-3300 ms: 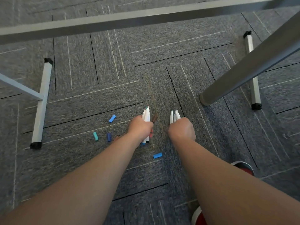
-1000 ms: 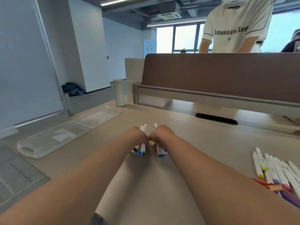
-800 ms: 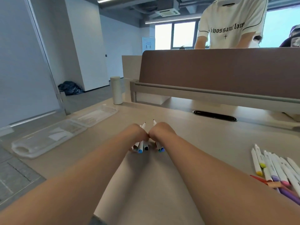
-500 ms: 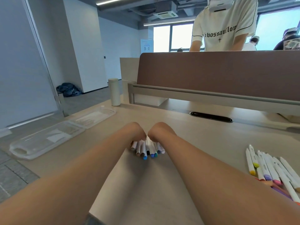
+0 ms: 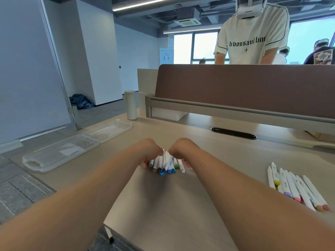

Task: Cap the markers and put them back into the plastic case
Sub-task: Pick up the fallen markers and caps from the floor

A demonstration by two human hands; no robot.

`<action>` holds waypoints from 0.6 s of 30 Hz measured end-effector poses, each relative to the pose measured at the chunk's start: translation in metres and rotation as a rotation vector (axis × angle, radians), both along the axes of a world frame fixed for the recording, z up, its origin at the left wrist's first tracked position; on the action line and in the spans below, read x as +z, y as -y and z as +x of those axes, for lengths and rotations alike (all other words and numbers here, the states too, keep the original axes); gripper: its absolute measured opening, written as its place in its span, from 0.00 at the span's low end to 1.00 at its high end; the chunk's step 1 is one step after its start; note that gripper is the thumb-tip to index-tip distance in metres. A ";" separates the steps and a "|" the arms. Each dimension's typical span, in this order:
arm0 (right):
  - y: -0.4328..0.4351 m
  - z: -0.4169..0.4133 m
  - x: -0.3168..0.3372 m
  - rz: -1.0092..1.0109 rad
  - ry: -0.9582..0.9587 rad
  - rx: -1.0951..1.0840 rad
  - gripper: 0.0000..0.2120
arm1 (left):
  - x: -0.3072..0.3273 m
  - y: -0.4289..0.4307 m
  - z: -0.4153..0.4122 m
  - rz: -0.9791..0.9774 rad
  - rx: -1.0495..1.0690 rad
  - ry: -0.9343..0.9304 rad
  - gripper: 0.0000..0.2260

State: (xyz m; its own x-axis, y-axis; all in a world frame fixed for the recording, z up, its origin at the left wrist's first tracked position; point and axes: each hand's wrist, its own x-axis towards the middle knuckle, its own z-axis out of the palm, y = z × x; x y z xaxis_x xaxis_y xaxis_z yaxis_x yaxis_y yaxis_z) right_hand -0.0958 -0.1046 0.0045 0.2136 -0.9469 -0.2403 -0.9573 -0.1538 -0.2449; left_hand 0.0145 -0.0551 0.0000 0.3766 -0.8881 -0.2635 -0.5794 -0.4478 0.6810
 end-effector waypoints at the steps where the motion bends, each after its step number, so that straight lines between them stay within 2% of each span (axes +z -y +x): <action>1: -0.003 0.001 0.000 -0.026 -0.009 0.013 0.12 | 0.000 -0.003 0.000 -0.013 0.006 0.003 0.09; 5: -0.019 0.004 0.004 -0.116 0.071 0.023 0.10 | 0.005 -0.020 0.003 -0.119 0.051 -0.025 0.08; 12: -0.075 0.045 0.016 -0.228 0.416 0.073 0.13 | 0.014 -0.096 0.044 -0.379 0.201 -0.220 0.07; 18: -0.154 0.118 -0.005 -0.218 0.552 0.298 0.13 | -0.012 -0.200 0.117 -0.482 0.352 -0.074 0.08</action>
State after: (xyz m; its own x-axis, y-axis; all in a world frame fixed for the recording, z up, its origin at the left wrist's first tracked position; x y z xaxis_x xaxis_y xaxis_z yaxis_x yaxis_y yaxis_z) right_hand 0.0222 0.0498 -0.0010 0.5109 -0.8427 0.1697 -0.6088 -0.4942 -0.6206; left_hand 0.1319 0.1447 -0.0120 0.6656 -0.7394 0.1012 -0.3957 -0.2347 0.8879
